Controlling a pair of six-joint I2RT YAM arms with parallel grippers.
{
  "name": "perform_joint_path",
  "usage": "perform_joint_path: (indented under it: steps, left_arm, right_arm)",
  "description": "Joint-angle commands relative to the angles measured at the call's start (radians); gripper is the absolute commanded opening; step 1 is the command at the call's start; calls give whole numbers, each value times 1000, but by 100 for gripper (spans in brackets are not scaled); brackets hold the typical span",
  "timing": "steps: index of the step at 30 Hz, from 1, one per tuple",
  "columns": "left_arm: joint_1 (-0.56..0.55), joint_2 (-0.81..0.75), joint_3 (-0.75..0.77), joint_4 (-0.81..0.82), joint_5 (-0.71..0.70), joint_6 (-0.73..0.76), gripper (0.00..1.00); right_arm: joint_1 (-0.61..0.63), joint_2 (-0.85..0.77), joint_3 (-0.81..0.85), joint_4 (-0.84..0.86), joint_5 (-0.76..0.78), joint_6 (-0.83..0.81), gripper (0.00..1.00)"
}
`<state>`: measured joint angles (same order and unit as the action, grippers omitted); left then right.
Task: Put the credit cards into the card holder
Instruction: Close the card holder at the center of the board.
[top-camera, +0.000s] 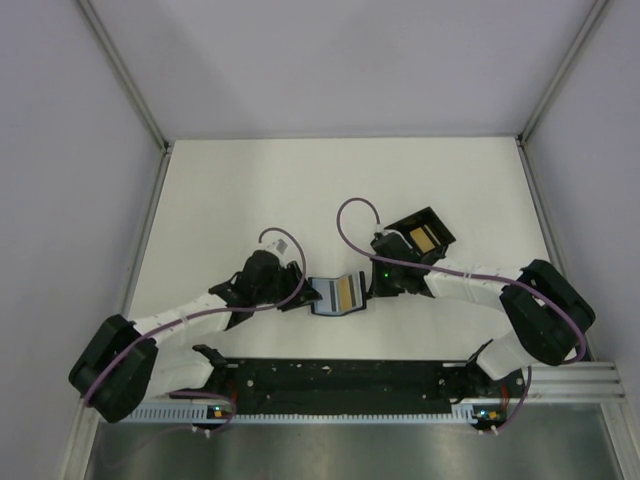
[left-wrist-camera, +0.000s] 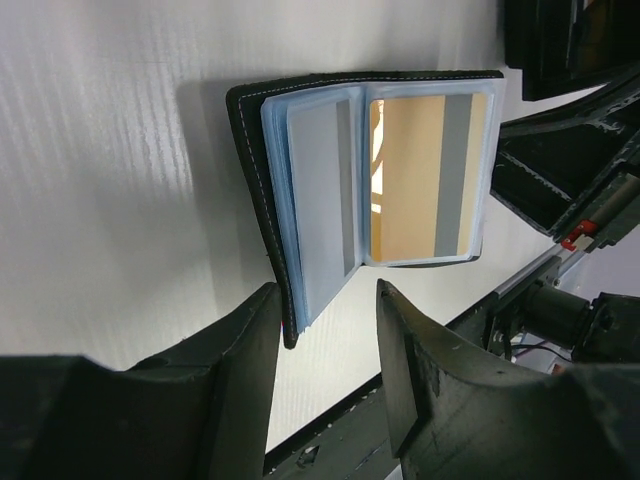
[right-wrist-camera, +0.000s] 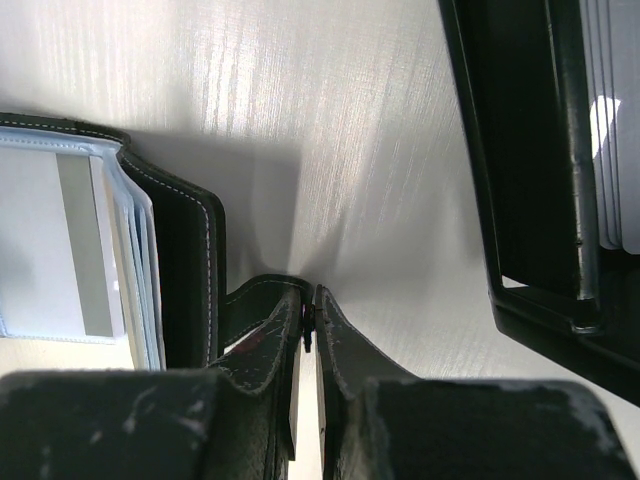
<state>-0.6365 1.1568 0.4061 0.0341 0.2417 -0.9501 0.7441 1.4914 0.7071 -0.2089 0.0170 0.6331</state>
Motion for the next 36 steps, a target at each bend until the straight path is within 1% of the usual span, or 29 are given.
perform_joint_path:
  steps: [1,7,19,23,29,30,32,36]
  left_arm:
    - [0,-2,39,105,39,-16,47]
    - [-2,17,54,153,71,-13,46]
    - [-18,133,95,292,191,-3,43]
    - [-31,187,126,312,218,10,43]
    - [-61,325,192,362,275,11,43]
    - [-65,346,204,359,280,8,43]
    - [-72,379,211,368,280,5,40]
    - [-80,391,200,339,237,7,40]
  right_arm:
    - [17,-5,9,-29,18,4,7]
    - [15,0,9,-29,18,4,7]
    - [15,0,11,-29,21,7,8]
    - [17,-2,11,-30,24,8,9]
    - [15,-20,2,-30,41,20,9]
    - [17,-29,-1,-30,46,22,9]
    - [15,-48,-6,-33,58,27,9]
    - [15,-111,-27,-29,86,36,9]
